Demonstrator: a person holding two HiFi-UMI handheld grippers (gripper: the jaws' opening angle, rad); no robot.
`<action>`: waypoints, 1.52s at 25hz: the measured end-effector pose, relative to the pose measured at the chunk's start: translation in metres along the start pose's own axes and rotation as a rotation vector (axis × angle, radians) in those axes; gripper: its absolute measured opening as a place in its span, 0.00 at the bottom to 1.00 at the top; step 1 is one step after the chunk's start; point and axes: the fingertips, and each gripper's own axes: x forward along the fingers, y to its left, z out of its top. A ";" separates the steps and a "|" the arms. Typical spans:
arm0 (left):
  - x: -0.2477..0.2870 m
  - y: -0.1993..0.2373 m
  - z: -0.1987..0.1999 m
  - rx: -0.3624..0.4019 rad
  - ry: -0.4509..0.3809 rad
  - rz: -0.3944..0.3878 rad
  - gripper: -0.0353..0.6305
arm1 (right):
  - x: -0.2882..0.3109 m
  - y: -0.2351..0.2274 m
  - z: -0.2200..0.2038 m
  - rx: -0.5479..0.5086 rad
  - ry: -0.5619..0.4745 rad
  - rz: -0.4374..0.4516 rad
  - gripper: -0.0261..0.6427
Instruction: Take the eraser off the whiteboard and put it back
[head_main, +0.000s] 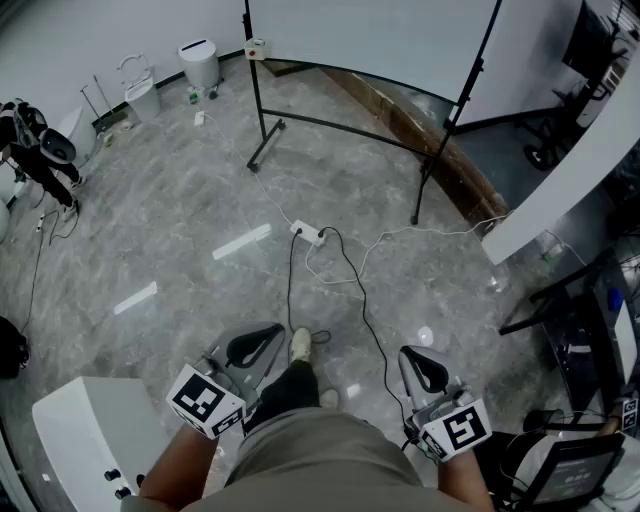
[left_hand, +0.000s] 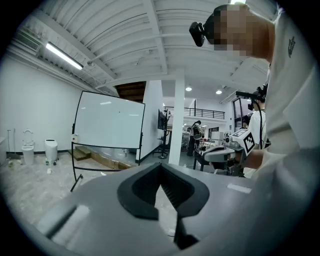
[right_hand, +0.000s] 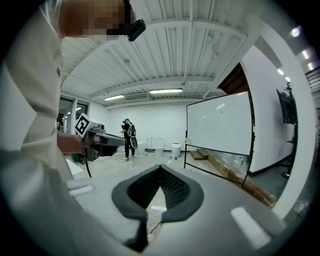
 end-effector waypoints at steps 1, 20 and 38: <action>0.003 0.001 0.002 0.004 -0.005 0.000 0.06 | 0.001 0.000 -0.001 -0.012 0.004 0.005 0.04; -0.002 0.085 -0.004 0.018 0.051 -0.003 0.06 | 0.113 0.022 0.026 -0.059 0.039 0.086 0.04; -0.005 0.240 -0.002 0.028 0.064 -0.063 0.06 | 0.287 0.051 0.070 -0.085 0.052 0.099 0.04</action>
